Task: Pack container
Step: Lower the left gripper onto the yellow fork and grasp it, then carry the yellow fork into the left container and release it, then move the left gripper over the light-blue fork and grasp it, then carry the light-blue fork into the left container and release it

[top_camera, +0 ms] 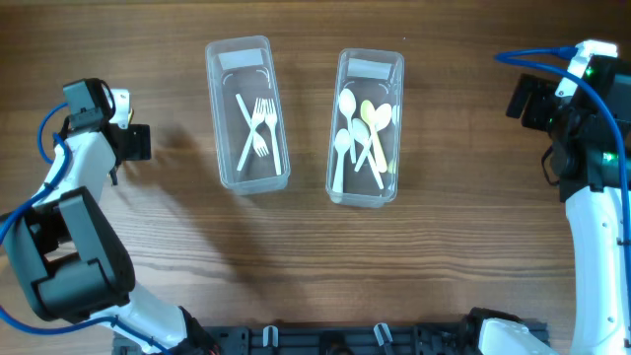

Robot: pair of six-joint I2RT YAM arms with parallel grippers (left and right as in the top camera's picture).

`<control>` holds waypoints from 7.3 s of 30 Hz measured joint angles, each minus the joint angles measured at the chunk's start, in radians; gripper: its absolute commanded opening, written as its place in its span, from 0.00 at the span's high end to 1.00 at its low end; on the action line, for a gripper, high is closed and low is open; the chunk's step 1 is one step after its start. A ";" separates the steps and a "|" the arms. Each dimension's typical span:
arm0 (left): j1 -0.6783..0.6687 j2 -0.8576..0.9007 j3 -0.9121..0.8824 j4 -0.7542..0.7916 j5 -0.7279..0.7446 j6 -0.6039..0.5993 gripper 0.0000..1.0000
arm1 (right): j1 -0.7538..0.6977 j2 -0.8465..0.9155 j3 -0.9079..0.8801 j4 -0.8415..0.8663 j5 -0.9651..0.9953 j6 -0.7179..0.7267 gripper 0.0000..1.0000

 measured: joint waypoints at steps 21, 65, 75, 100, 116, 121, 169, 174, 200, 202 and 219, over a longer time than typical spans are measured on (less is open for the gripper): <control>0.087 0.090 0.000 -0.008 0.222 0.106 0.17 | 0.000 0.000 0.000 0.000 0.000 0.000 0.00; -0.042 -0.306 0.002 -0.069 1.015 -0.645 0.96 | 0.000 0.000 0.000 0.000 0.000 0.000 0.00; -0.373 -0.306 0.001 -0.073 0.708 -0.695 0.92 | 0.000 0.000 0.000 0.000 0.000 0.000 0.00; -0.330 -0.306 0.001 0.021 0.383 -0.754 0.30 | 0.000 0.000 0.000 0.000 0.000 0.000 0.00; 0.155 -0.140 0.002 0.021 0.142 -0.265 0.13 | 0.000 0.000 0.000 0.000 0.000 0.000 0.00; 0.164 0.060 0.000 0.108 0.177 -0.082 0.18 | 0.000 0.000 0.000 0.000 0.000 0.000 0.00; 0.168 0.166 0.032 0.095 0.610 -0.293 0.96 | 0.000 0.000 0.000 0.000 0.000 0.000 0.00; 0.168 0.155 0.021 0.084 0.610 -0.332 0.96 | 0.000 0.000 0.000 0.000 0.000 0.000 0.00; 0.100 0.011 0.014 0.051 0.590 -0.454 0.96 | 0.000 0.000 0.000 0.000 0.000 0.000 0.00; 0.063 -0.063 0.019 0.051 0.616 -0.461 0.96 | 0.000 0.000 0.000 0.000 0.000 0.000 0.00; -0.436 -0.208 0.039 -0.036 0.603 -0.579 0.96 | 0.000 0.000 0.000 0.000 0.000 0.000 0.00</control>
